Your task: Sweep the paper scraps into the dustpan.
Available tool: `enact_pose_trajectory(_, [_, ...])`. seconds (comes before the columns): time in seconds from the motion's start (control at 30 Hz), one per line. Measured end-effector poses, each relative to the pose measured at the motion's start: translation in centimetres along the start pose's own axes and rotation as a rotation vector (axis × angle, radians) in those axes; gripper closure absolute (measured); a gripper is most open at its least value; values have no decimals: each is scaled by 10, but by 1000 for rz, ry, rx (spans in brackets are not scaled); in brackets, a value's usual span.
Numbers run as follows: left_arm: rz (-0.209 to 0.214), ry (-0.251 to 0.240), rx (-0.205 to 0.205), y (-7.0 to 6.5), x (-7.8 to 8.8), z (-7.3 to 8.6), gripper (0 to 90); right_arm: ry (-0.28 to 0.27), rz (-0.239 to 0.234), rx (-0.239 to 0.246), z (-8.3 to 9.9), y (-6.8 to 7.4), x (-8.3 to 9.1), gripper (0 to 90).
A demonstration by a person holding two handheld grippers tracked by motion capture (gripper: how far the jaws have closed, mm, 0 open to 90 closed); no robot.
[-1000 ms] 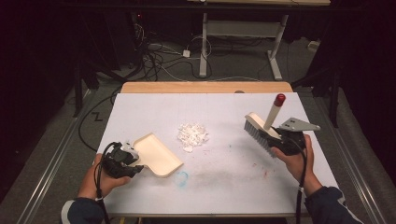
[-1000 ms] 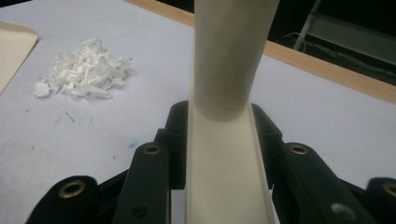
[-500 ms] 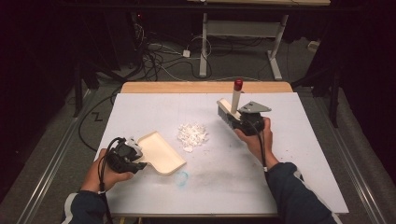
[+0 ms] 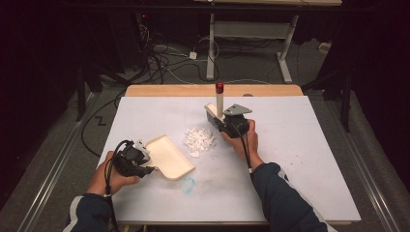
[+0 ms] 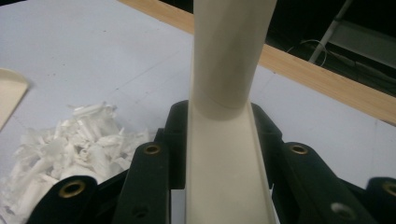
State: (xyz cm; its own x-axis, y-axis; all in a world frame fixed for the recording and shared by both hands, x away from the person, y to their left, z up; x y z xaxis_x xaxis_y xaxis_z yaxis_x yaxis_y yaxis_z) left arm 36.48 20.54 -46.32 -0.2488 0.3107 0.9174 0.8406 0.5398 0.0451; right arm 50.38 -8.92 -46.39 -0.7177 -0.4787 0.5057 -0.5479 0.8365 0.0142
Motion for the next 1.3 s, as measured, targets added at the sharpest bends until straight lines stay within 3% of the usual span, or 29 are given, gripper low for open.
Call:
enact_pose_trajectory(0.17, [-3,14,-1,1,-3,-6,632,10,-50,2,2,15,-4,684])
enact_pose_trajectory(0.27, [6,16,2,2,-5,-8,631,-4,-107,-29,3,26,-3,684])
enact_pose_trajectory(0.7, [-1,27,-23,3,-11,-17,631,-23,-218,-39,11,60,2,684])
enact_pose_trajectory(0.73, [-1,29,-25,3,-12,-18,631,-28,-231,-30,13,69,4,684])
enact_pose_trajectory(1.07, [-4,30,-27,-1,-17,-22,631,-37,-288,33,15,111,12,684])
enact_pose_trajectory(1.17, [-6,26,-28,-1,-18,-22,631,-37,-309,57,13,118,15,684])
enact_pose_trajectory(1.3, [-3,31,-25,-2,-20,-21,631,-60,-327,43,7,119,22,685])
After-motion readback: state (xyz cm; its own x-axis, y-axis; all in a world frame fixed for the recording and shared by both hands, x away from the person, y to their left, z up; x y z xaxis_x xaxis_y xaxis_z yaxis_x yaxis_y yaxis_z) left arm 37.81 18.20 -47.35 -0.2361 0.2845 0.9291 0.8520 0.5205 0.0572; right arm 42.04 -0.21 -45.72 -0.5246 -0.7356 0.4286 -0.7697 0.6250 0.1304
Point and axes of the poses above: each handheld gripper's, and its own axes: x roughly backward along the jaws, z roughly out of its underside, y roughly to its left, the point moved 4 cm from there along -x, roughly forward along the jaws, and after that the axes turned 9 degrees about -x, right-handed, at the moved point
